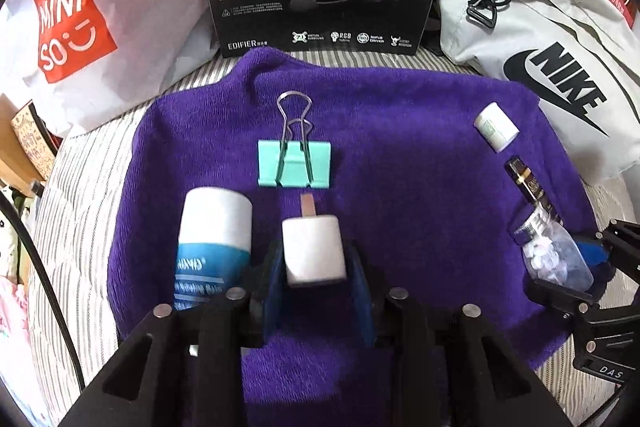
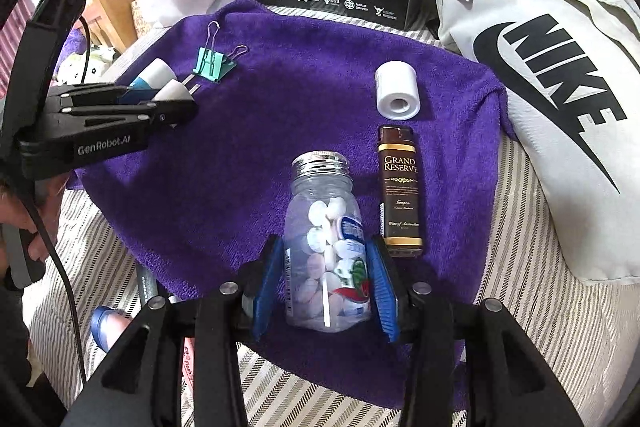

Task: Organize rigid objects
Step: 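Lower the white cube and tablet jar onto the towel and open both tools, then grasp the pink-lidded blue case with the left tool while the right grasps the small white plug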

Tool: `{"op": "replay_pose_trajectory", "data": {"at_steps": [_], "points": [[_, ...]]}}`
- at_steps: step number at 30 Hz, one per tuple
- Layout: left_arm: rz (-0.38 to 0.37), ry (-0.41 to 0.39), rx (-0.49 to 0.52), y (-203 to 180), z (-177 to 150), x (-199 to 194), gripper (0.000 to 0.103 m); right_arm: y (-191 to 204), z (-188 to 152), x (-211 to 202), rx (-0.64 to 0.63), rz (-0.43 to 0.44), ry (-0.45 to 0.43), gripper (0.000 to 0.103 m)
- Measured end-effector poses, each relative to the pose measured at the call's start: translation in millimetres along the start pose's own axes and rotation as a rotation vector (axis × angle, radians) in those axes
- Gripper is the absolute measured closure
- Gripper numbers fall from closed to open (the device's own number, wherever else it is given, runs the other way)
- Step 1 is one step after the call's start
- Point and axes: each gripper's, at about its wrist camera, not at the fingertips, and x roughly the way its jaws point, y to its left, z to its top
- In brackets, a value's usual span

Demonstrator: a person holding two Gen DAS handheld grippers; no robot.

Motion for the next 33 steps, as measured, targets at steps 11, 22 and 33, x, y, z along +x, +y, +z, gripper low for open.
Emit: {"op": "replay_pose_trajectory", "data": {"at_steps": [11,22,33], "points": [[-0.062,0.055,-0.029,-11.7,-20.9,-11.6,0.049,-9.1,-9.5,-11.2,0.089,0.072,0.026,0.052],[-0.067,-0.018,-0.011,-19.7,-54.0,-70.5,0.049,-5.4,-42.0,-60.0,0.140,0.029,-0.030,0.048],[-0.103,-0.012,-0.028,-37.5,-106.8,-95.6,0.049,6.2,-91.1,-98.6,0.209,-0.008,-0.081,0.046]]}}
